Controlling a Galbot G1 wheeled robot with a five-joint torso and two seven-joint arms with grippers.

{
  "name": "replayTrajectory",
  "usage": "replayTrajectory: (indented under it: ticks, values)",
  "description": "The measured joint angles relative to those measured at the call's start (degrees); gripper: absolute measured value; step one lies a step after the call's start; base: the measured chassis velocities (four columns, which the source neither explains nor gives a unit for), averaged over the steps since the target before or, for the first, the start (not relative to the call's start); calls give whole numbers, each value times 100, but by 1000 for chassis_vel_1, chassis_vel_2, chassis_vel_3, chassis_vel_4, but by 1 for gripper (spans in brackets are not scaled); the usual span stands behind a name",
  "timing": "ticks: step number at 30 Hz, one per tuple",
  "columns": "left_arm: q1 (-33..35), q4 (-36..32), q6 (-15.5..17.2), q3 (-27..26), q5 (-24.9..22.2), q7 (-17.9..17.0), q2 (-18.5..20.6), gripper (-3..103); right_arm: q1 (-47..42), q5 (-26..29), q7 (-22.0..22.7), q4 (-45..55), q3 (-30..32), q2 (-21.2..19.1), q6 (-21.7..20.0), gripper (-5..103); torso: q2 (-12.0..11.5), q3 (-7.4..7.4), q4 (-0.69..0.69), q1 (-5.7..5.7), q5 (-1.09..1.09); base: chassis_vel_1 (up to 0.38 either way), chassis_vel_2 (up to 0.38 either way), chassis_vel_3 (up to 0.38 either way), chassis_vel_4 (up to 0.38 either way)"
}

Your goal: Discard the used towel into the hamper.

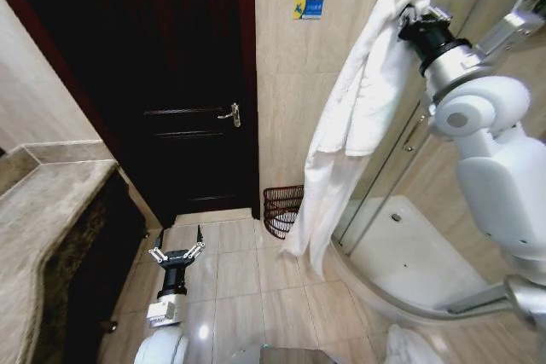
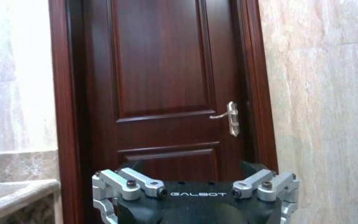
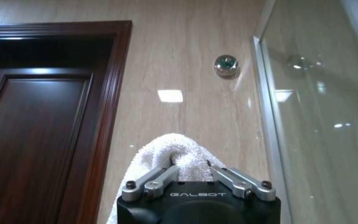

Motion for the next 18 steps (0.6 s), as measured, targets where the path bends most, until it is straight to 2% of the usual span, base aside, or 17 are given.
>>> replayTrajectory:
  ticks: [10,17,18]
  values:
    - [21,-65,134,41,11,24,-65,100,-73,121,8,223,13,-84,3,7,0,-1,-1,-3,0,-112,130,124,-115]
    - [-15,103,-159,-18,73,-70,-99,100,-253,127,7,334,110,-56,109,7,-2,1,2,1,0,-44,96,75,-42]
    - [-12,122,-170,-27,56,-70,-100,100,-259,124,4,304,136,-20,138,7,-1,-1,-2,-1,-1,0,0,0,0]
